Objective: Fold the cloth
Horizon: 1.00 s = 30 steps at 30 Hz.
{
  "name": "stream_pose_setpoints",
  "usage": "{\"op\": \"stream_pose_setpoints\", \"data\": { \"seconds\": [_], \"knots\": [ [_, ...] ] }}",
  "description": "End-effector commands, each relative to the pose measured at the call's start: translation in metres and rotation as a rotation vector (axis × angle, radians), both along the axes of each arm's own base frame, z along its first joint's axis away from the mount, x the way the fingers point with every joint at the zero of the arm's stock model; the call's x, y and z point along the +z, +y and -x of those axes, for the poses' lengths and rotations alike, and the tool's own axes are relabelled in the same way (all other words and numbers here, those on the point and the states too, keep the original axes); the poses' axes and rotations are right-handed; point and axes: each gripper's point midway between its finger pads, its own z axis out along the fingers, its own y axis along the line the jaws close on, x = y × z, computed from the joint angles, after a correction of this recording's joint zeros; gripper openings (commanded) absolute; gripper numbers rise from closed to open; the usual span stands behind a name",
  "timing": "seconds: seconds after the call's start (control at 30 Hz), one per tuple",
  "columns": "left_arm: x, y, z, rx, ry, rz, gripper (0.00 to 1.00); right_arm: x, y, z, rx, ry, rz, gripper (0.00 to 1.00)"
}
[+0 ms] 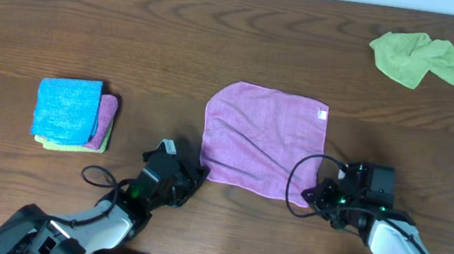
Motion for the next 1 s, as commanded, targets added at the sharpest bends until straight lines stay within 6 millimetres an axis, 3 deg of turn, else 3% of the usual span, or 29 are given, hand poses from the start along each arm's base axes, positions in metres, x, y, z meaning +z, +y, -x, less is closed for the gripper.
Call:
{"op": "stream_pose_setpoints", "data": {
  "seconds": [0.0, 0.2, 0.33, 0.47, 0.97],
  "knots": [
    [-0.002, -0.002, 0.007, -0.072, 0.002, 0.004, 0.06, 0.012, -0.005, -0.013, 0.046, -0.056, 0.056, 0.03],
    [0.000, -0.008, 0.014, -0.128, 0.016, 0.034, 0.06, 0.015, -0.006, -0.010, 0.063, -0.029, 0.068, 0.05],
    [-0.001, -0.008, 0.016, -0.133, 0.022, 0.029, 0.06, 0.011, -0.008, -0.003, 0.066, 0.001, 0.086, 0.01],
    [-0.009, -0.005, 0.022, -0.139, 0.061, 0.010, 0.06, 0.011, -0.008, -0.003, 0.066, 0.001, 0.085, 0.01],
    [-0.006, -0.012, 0.030, -0.228, 0.032, 0.015, 0.06, 0.016, -0.008, -0.003, 0.067, 0.011, 0.081, 0.01]
  ]
}}
